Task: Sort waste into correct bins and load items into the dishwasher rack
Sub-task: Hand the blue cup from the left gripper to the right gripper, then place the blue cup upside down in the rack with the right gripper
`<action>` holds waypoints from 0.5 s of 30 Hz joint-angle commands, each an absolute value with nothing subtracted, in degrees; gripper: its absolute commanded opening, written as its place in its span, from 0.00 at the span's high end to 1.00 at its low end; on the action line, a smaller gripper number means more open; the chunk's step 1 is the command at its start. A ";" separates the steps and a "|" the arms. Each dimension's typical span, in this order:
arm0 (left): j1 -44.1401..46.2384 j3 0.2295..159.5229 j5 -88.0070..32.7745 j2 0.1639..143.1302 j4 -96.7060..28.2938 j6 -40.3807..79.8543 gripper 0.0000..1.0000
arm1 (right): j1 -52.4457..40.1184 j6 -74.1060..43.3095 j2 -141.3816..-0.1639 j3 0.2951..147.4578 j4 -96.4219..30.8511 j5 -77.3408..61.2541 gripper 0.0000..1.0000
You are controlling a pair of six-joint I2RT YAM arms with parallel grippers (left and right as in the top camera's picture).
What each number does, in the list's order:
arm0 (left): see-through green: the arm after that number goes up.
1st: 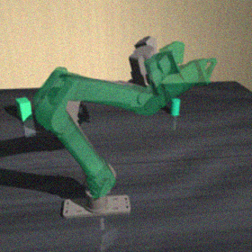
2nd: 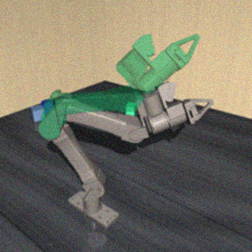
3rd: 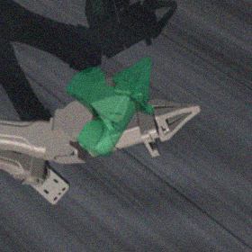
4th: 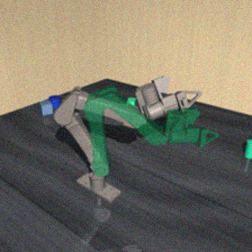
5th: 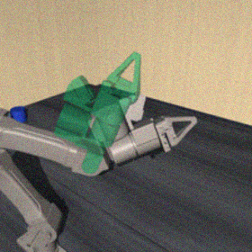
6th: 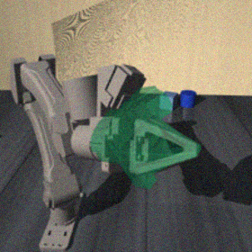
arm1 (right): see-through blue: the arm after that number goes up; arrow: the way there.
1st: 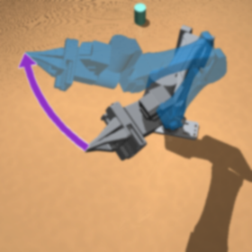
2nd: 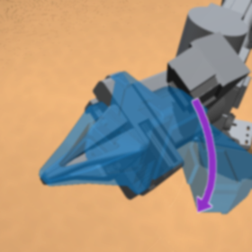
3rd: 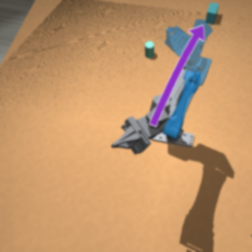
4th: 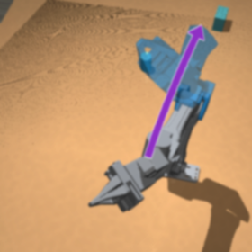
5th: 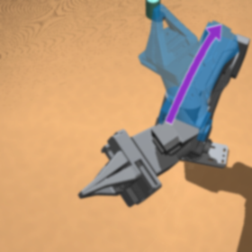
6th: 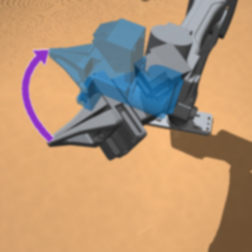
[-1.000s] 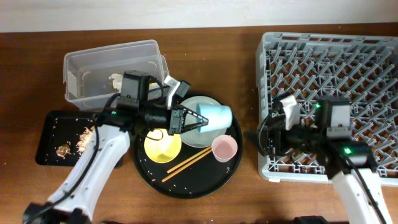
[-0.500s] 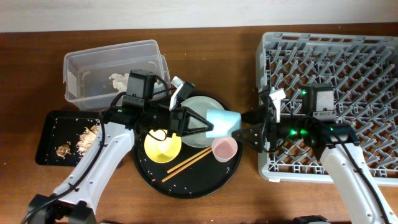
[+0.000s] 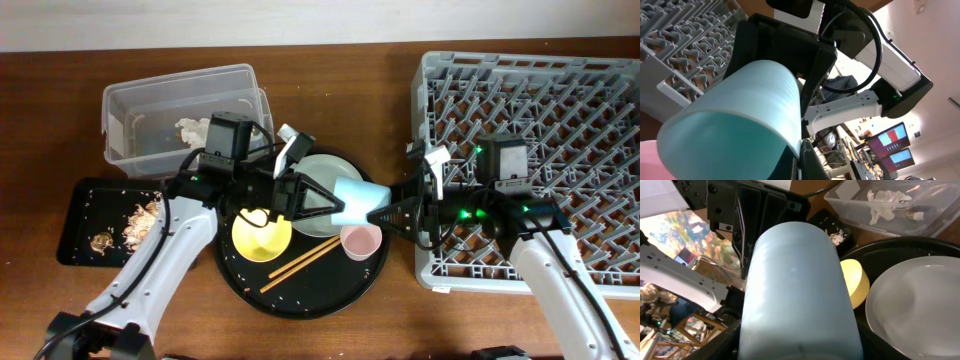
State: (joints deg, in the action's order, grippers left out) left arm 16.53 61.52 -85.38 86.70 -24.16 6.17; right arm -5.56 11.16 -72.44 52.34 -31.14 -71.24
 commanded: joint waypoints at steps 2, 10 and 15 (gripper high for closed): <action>17.26 61.98 -84.29 86.85 -24.08 5.08 0.58 | -6.04 11.57 -72.75 53.17 -30.59 -71.29 0.40; 9.98 61.98 -51.81 81.69 -37.15 1.54 0.25 | -5.56 6.57 -72.03 58.02 -43.57 -39.70 0.46; 3.57 61.98 -26.87 73.54 -49.71 1.43 0.19 | 3.75 0.80 -71.99 75.13 -60.86 -19.29 0.49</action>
